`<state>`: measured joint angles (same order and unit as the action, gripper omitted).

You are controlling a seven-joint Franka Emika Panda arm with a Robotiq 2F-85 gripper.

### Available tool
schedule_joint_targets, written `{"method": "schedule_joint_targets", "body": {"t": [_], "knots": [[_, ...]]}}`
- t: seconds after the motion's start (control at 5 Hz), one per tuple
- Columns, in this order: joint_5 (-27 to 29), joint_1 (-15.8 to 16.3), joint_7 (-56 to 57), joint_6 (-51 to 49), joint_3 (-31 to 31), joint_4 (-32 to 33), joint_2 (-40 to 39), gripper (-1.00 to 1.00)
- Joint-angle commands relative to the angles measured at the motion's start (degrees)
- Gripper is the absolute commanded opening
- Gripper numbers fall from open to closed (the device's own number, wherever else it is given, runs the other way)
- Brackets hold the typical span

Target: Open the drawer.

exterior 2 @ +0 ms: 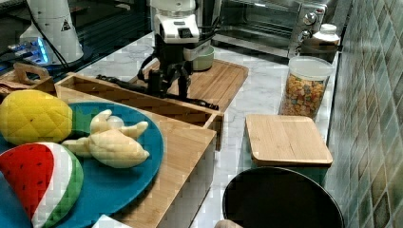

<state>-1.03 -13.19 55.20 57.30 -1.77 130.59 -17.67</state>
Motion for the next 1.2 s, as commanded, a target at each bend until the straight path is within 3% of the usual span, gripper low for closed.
{"method": "schedule_joint_targets", "body": {"t": [0.2, 0.4, 0.8, 1.2], "knots": [[3.49, 12.61, -11.53, -6.91, 12.4, -0.15, 2.2, 1.0], [4.23, 12.24, -13.73, -7.61, 14.28, -1.24, 2.18, 1.0], [1.55, 14.96, -25.52, -7.98, 14.33, -3.35, 3.89, 1.0], [1.4, 14.56, -25.61, -7.98, 14.72, -3.34, 3.87, 1.0]]}}
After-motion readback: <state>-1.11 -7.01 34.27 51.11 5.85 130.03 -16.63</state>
